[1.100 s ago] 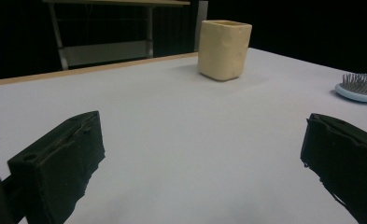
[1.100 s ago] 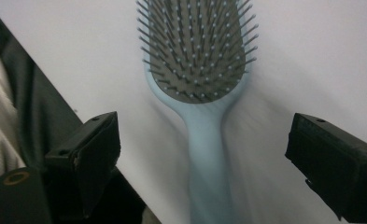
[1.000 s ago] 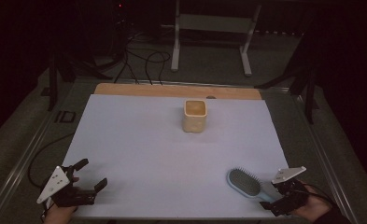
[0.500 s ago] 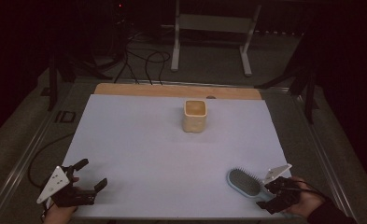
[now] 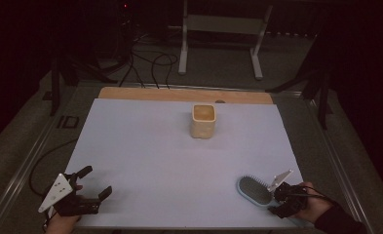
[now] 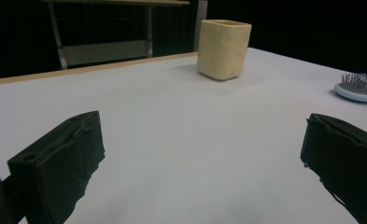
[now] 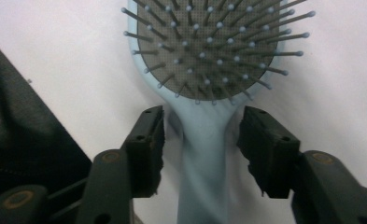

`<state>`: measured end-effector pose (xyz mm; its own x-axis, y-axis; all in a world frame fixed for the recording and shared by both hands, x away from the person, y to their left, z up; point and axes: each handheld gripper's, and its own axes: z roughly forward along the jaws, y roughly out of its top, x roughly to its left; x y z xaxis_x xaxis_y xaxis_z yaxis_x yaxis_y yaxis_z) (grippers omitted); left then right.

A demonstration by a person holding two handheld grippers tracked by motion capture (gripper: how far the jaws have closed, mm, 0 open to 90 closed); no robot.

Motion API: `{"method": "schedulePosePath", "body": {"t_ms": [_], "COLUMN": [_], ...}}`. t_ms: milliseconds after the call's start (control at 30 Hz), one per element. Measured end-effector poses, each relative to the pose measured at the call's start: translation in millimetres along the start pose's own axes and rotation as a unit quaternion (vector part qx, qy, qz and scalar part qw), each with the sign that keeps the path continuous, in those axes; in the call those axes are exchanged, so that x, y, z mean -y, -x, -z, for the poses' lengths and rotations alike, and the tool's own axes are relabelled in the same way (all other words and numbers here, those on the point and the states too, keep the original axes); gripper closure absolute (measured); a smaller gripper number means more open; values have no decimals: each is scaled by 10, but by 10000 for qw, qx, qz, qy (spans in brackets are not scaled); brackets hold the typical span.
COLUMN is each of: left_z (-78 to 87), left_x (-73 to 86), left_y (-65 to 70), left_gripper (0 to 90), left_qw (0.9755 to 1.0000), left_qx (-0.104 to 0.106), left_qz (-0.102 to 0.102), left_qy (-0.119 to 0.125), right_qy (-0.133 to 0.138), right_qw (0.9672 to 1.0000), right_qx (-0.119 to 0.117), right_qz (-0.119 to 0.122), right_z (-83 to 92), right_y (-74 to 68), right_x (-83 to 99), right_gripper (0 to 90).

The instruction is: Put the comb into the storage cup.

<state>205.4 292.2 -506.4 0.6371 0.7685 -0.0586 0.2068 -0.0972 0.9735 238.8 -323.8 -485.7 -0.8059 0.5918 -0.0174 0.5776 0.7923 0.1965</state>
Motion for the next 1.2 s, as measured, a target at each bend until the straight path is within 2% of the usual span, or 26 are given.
{"method": "schedulePosePath", "body": {"t_ms": [133,267,567,600,767,967,1033,1200], "left_z": [2,0,-5,-5,-6,-6,-7,-10], "left_x": [1,2,5,6,8,9,9,7], "left_y": [-1,-1,2,3,2,1,1,1], "left_gripper": [0,0,0,0,0,0,0,0], "left_qw": [10000,10000,10000,10000,10000,10000,10000,10000], "left_qx": [-1,3,13,16,17,16,18,11], "left_qz": [2,2,10,10,15,-1,5,-4], "left_qy": [5,0,-4,-10,-9,-28,-24,-37], "right_qy": [-103,-133,-213,-219,-309,-354,-268,268], "right_qw": [9999,9997,9997,9995,9995,9993,9996,9994], "right_qx": [49,68,41,48,28,87,90,21], "right_qz": [8,217,126,202,69,17,-10,-228], "right_z": [-17,-18,-25,-28,-30,-28,-22,-16], "right_y": [1,-1,-25,-19,-36,-56,-52,-17], "right_x": [-27,-40,-57,-59,-83,-97,-77,12], "right_gripper": [573,603,656,665,694,700,702,702]}}
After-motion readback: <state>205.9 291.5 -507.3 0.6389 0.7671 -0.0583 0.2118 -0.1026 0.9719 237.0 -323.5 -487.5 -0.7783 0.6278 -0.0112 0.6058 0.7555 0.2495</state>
